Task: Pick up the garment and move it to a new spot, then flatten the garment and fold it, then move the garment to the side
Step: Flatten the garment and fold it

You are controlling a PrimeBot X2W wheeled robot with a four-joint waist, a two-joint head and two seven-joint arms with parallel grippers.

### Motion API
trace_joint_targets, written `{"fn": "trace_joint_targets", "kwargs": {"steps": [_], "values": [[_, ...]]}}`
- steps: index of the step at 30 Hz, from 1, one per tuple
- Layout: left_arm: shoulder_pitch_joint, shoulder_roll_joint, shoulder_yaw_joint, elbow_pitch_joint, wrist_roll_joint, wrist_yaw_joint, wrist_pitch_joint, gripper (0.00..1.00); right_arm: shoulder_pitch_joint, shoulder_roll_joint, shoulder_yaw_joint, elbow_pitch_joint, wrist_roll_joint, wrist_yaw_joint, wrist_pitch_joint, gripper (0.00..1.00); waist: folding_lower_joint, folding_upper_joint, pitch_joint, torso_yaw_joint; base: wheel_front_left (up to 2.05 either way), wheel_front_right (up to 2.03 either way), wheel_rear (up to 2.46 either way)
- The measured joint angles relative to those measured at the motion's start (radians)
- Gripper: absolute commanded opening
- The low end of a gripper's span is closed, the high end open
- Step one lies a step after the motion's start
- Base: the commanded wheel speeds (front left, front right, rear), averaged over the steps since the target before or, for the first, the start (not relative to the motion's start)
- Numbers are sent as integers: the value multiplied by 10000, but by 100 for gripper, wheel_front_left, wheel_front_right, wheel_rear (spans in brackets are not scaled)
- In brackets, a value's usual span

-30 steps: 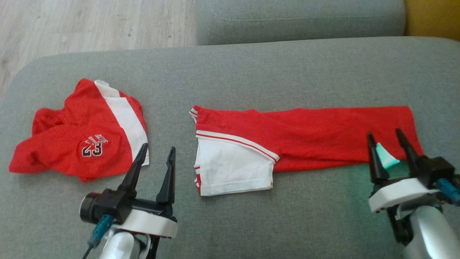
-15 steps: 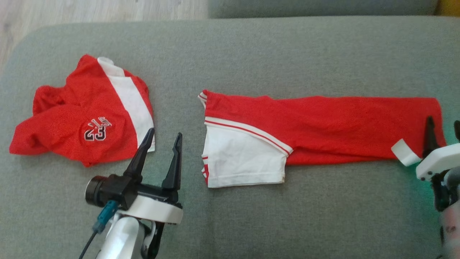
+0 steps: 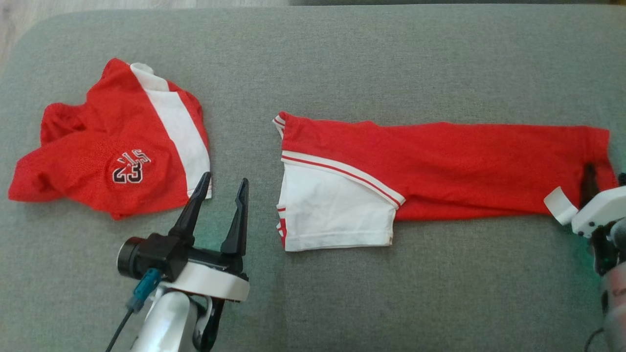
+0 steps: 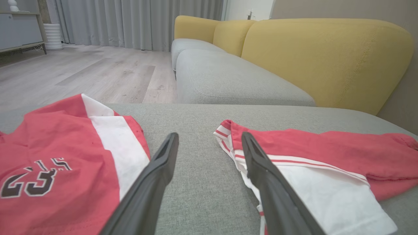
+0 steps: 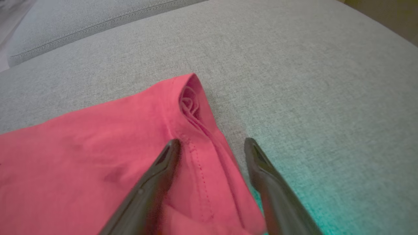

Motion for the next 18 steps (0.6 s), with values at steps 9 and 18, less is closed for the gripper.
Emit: {"fn": "trace_joint_targets", "kwargs": {"steps": [9,18], "values": [[-188,-10,10,48,0,-75,0,100,-216,40,715,-17,1599,-2,625,0,0,0,63,-185,0,0,0],[-195,-15,10,69,-104,-77,0,100,39,-217,1197,-157,2529,0,621,0,0,0,-148,-179,0,0,0]]}}
